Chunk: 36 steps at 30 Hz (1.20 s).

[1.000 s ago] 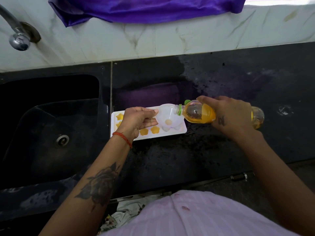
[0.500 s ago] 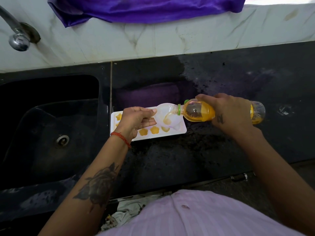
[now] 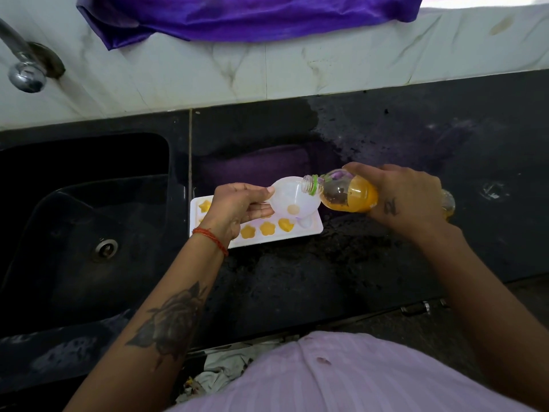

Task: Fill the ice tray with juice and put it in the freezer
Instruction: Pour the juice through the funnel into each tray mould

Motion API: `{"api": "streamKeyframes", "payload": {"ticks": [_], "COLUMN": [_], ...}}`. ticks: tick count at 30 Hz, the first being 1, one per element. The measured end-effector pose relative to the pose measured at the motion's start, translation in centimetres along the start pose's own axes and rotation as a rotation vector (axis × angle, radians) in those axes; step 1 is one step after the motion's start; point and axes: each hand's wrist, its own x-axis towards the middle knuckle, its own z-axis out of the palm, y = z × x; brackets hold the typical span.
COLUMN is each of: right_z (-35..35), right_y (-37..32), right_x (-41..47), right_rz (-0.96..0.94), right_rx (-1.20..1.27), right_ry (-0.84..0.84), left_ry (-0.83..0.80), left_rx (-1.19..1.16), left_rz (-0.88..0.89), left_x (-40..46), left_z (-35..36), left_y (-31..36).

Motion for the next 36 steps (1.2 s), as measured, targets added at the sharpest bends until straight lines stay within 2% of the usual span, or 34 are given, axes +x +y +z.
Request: {"api": "streamKeyframes", "payload": {"ticks": [16, 28, 36], "right_z": [-0.2, -0.1, -0.2], "right_y": [1.8, 1.8, 1.8], "right_x": [-0.8, -0.6, -0.7], "right_rz": [0.031, 0.022, 0.043], "right_rx": [-0.106, -0.112, -0.032], "right_ry": [-0.015, -0.038, -0.031], "left_ry": [-0.064, -0.05, -0.047], "left_rx": [-0.005, -0.003, -0.015], "left_rz": [-0.016, -0.027, -0.023], "left_x": [0.8, 0.9, 1.2], "left_z": [2.4, 2.3, 2.0], "left_y": [-0.8, -0.9, -0.9]}}
